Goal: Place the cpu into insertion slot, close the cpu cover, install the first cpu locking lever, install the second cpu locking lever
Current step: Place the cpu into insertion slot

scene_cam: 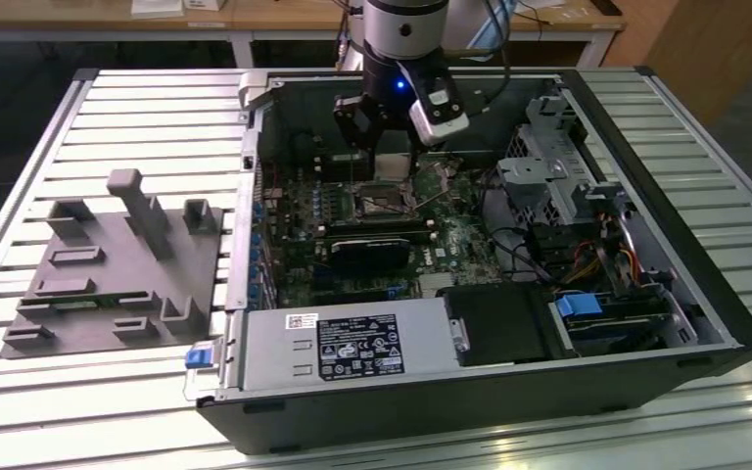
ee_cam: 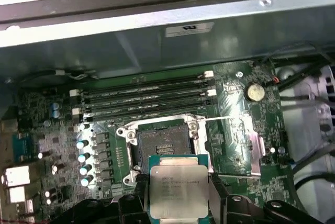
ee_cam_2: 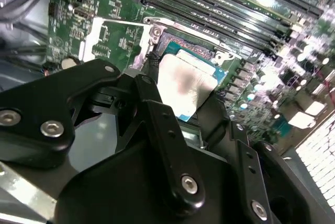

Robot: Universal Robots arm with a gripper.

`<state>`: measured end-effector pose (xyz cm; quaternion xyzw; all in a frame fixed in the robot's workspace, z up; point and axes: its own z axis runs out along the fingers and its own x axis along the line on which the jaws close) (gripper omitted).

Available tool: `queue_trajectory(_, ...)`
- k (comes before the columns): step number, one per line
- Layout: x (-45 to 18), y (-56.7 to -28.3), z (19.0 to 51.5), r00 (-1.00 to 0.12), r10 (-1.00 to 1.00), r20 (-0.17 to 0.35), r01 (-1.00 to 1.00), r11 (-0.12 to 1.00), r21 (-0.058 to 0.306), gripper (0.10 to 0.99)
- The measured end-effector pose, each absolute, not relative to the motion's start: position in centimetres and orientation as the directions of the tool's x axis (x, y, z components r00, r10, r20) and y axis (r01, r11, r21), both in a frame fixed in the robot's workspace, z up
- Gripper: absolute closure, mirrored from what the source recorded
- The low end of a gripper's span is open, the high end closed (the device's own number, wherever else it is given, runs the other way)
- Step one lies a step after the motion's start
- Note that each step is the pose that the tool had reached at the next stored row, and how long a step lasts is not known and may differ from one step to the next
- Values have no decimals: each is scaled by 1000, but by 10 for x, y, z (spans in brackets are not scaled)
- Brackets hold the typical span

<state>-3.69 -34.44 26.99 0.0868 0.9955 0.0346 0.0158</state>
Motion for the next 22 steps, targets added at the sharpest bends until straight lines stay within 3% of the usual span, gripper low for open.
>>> queue_trajectory(22,-37,-344,269,-839,543,-25,541,838,72,549)
